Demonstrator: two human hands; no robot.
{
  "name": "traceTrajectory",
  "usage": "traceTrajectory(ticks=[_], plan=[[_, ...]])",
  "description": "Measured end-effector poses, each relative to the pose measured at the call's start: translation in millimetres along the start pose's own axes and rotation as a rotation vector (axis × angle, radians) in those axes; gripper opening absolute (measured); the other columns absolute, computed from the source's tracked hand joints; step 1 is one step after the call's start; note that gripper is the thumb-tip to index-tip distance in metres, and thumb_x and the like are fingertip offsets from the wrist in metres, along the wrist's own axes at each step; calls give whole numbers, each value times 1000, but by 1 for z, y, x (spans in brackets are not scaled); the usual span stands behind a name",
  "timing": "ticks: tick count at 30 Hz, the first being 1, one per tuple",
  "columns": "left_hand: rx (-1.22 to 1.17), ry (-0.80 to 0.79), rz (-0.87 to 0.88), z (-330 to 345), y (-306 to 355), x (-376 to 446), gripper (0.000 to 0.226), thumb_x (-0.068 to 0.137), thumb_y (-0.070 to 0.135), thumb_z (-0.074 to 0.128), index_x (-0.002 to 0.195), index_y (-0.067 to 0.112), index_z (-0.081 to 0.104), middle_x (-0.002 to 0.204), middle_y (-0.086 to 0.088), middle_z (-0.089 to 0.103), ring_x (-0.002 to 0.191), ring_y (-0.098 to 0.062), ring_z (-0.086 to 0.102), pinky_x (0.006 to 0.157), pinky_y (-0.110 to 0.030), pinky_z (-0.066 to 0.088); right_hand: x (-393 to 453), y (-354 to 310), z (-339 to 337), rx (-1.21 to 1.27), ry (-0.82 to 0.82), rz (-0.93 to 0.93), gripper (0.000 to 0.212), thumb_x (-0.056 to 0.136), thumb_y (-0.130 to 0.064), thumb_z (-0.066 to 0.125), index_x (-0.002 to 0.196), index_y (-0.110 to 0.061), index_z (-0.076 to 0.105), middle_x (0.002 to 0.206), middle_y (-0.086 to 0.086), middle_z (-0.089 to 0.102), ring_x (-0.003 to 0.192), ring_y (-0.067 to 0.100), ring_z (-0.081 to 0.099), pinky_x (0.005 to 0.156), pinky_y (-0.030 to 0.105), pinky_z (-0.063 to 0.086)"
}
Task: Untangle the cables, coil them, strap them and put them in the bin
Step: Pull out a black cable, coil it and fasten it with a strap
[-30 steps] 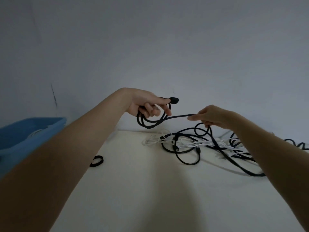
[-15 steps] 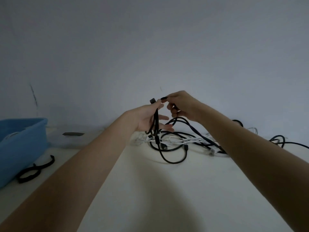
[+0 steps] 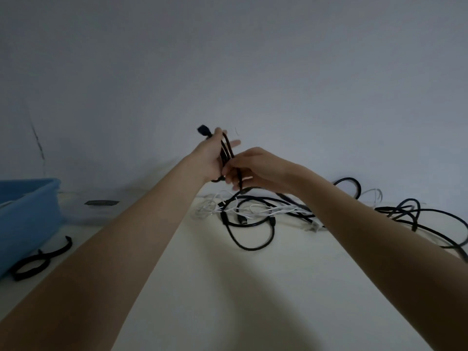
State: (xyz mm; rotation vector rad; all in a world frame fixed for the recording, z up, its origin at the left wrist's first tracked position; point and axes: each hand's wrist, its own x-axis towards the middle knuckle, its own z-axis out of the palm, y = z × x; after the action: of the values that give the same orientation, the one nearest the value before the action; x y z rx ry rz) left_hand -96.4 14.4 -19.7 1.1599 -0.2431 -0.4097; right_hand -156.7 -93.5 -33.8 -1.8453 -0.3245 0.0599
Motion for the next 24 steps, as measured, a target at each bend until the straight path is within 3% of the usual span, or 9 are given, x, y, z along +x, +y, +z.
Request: traceTrajectory(ticks=[3,7,10,14,16,18,20,22,24], plan=[[-218,-55,125,8,16,1,45,102,40,25,142,20,32,131,-14,56,73,-29,72,60,-37,59,-6,18,-6,-87,-168,52,37,102,-25,34,88,-3,60,84,11,65,82,23,61,87,33,48],[-189,-92,159,14,33,-7,42,102,39,29,139,22,36,91,-14,71,40,-9,57,38,-17,46,-1,36,-11,-68,-272,57,26,100,-10,37,101,4,59,101,13,64,95,19,62,92,21,49],[-60,-119,112,7,36,-10,42,102,40,30,137,21,40,72,-9,72,34,-1,42,31,-10,24,2,44,-12,-104,-189,35,26,99,-7,39,92,2,62,99,14,65,93,20,62,92,22,49],[180,-274,-47,-3,24,-17,45,101,41,32,136,17,47,63,-2,60,28,0,31,31,-8,19,13,42,-15,-282,43,-13,27,98,-7,41,79,-3,59,77,13,64,73,23,61,79,28,51],[319,-442,-159,-3,15,-22,46,100,44,29,134,19,48,59,1,55,26,0,28,29,-8,19,21,30,-15,-600,117,-16,26,99,-17,44,81,-5,59,69,7,62,66,19,59,76,29,50],[472,-629,-229,1,10,-31,46,100,46,25,131,22,49,55,4,50,24,1,25,29,-8,18,24,19,-16,-977,107,36,25,99,-25,42,90,-7,57,69,2,56,63,13,51,67,17,43],[550,-787,-239,4,14,-43,45,99,47,22,128,26,50,52,6,46,23,1,24,31,-10,14,21,12,-25,-1167,125,29,14,98,-19,44,100,-12,56,85,7,56,78,19,48,71,19,41],[535,-872,-212,4,26,-52,46,98,46,20,127,27,50,49,7,44,23,1,25,31,-10,11,20,17,-36,-1279,179,30,30,94,-35,49,97,-8,64,96,11,64,86,22,54,79,28,44],[515,-865,-184,1,37,-57,48,98,47,18,128,28,49,48,8,45,22,1,26,30,-10,11,20,25,-38,-1279,218,85,54,88,-55,48,72,-5,60,70,7,61,73,21,55,72,34,45]])
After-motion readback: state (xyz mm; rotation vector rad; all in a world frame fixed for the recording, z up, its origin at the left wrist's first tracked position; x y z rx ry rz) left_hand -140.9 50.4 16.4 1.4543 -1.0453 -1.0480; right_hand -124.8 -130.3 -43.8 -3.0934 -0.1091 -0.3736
